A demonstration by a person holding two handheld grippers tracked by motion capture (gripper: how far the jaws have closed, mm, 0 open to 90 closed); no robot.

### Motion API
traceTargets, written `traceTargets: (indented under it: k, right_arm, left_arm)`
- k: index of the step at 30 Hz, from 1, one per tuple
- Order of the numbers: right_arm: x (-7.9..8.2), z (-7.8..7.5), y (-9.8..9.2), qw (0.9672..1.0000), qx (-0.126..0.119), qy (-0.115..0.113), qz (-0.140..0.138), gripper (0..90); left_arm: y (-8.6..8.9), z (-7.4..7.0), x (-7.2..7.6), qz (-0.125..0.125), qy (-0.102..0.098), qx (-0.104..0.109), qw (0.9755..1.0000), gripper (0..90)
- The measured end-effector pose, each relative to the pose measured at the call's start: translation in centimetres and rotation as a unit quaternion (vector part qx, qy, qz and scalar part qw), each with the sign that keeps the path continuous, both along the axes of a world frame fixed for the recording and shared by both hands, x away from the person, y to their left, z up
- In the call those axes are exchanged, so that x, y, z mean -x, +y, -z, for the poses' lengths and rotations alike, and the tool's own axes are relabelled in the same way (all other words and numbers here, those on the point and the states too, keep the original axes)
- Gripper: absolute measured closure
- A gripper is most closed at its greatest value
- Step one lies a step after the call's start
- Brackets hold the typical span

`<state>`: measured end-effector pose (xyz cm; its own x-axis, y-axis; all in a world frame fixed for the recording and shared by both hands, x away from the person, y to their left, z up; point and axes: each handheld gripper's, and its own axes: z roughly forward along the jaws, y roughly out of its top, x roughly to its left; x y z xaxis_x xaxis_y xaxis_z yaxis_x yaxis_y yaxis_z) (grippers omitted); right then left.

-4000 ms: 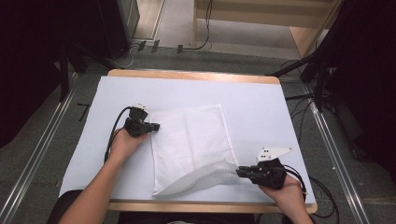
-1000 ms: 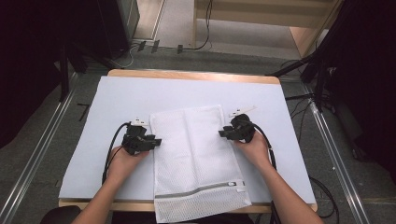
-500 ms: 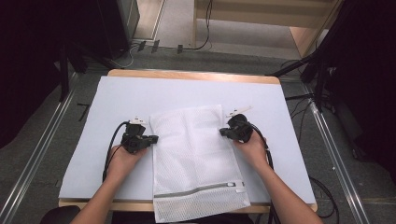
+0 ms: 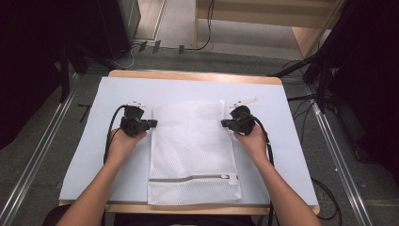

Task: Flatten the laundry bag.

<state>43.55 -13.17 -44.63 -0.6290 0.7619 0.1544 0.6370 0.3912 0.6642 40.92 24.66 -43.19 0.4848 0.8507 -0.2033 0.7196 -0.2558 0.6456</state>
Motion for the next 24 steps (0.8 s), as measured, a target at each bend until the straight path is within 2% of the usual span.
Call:
traceTargets:
  k: [5, 8, 11, 13, 15, 21, 23, 24]
  right_arm:
    - [-1.1, 0.1, 0.0, 0.9999, -0.009, 0.001, 0.012, 90.0]
    - [-1.5, 0.1, -0.1, 0.9998, -0.012, 0.0, 0.018, 90.0]
    - [-1.9, 0.3, -0.2, 0.9996, -0.016, -0.003, 0.024, 90.0]
    - [-2.2, 0.4, -0.2, 0.9994, -0.013, -0.001, 0.031, 90.0]
    - [-2.4, 0.6, -0.3, 0.9993, -0.012, -0.003, 0.034, 90.0]
    - [-2.7, 1.6, -0.1, 0.999, -0.008, 0.011, 0.041, 89.9]
    - [-2.6, 1.7, -0.1, 0.9992, -0.007, 0.01, 0.039, 87.0]
    - [-2.6, 1.6, 0.0, 0.9993, -0.006, 0.006, 0.036, 83.4]
  left_arm:
    - [0.3, -0.3, -1.5, 0.002, 0.0, 0.002, 1.0, 89.5]
    - [0.5, -0.2, -2.4, -0.001, 0.001, 0.012, 0.9999, 89.5]
    - [0.4, 0.1, -3.3, 0.001, 0.008, 0.007, 0.9999, 89.5]
    - [0.2, 0.1, -3.7, 0.001, 0.005, 0.006, 1.0, 89.5]
    - [0.1, 0.4, -4.0, -0.001, 0.002, 0.006, 1.0, 89.4]
    - [0.0, 1.4, -4.5, -0.003, 0.016, 0.008, 0.9998, 88.6]
    - [0.0, 1.3, -4.5, -0.002, 0.011, 0.008, 0.9999, 86.1]
    - [0.1, 1.1, -4.4, 0.0, 0.013, 0.011, 0.9999, 82.1]
